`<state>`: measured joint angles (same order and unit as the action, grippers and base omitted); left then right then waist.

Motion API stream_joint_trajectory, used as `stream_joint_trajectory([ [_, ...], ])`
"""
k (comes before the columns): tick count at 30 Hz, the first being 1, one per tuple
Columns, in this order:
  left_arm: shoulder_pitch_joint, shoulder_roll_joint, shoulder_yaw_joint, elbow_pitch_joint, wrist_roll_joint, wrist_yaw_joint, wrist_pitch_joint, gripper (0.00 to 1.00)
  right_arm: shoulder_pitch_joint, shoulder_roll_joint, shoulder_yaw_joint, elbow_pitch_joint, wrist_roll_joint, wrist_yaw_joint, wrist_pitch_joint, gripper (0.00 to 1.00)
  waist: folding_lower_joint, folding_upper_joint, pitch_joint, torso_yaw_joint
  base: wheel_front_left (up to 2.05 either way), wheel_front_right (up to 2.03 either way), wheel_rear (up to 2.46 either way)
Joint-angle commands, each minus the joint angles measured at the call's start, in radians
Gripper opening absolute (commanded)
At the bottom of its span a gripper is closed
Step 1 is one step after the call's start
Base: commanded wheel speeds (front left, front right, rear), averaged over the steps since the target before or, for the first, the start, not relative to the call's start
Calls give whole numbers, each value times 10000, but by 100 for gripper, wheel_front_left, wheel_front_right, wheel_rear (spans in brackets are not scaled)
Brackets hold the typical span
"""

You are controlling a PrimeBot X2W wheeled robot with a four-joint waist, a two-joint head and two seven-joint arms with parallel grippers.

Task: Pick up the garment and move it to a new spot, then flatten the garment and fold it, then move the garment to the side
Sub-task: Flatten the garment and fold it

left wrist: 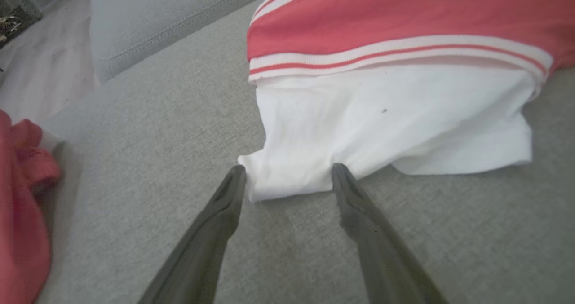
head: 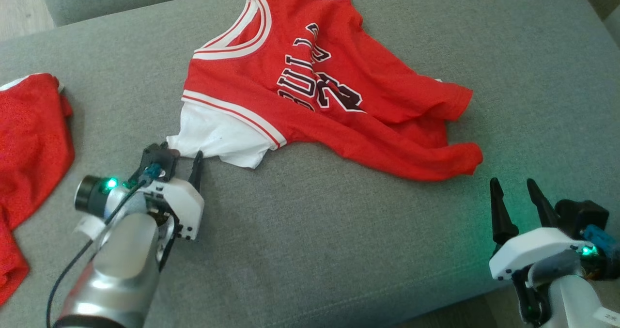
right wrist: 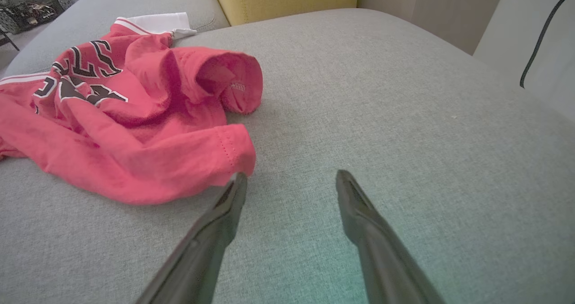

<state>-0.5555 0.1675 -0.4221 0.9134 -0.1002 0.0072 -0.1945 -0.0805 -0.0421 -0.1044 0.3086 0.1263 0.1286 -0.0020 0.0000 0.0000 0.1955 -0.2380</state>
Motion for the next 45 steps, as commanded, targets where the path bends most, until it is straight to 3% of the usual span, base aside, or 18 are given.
stream_joint_trajectory([
  [1,-617,439,129,-119,177,-27,-30,100,-449,-82,192,-237,92,21,-146,100,0,0,10,1,0,0,0],
  [5,-956,658,-214,222,489,-161,-72,100,-535,-82,236,-106,113,21,-198,100,0,0,74,-13,0,0,0],
  [11,-1293,744,-723,750,689,-706,-99,100,-659,-82,281,140,86,21,-291,100,0,0,153,-47,0,0,0],
  [13,-1341,713,-794,914,648,-820,-71,20,-694,-82,290,208,84,21,-311,100,0,0,148,-58,0,0,0],
  [14,-1359,685,-801,972,599,-861,-78,0,-717,-82,294,242,87,21,-326,100,0,0,140,-59,0,0,0],
  [22,-1318,373,-311,814,-305,-1070,-406,0,-788,-82,408,504,123,21,-451,100,0,0,-110,120,0,0,0],
  [30,-895,33,985,-1180,-1978,-1225,-658,0,-759,-82,378,827,145,21,-491,100,0,0,-443,656,0,0,0],
  [38,-4,172,1377,-3100,-2337,-1037,-635,0,-634,-82,728,1224,404,21,-299,100,0,0,-593,987,0,0,0],
  [45,531,318,1364,-4000,-2387,-731,-245,0,-402,-82,1660,1658,1255,21,100,100,0,0,-627,985,0,0,0],
])
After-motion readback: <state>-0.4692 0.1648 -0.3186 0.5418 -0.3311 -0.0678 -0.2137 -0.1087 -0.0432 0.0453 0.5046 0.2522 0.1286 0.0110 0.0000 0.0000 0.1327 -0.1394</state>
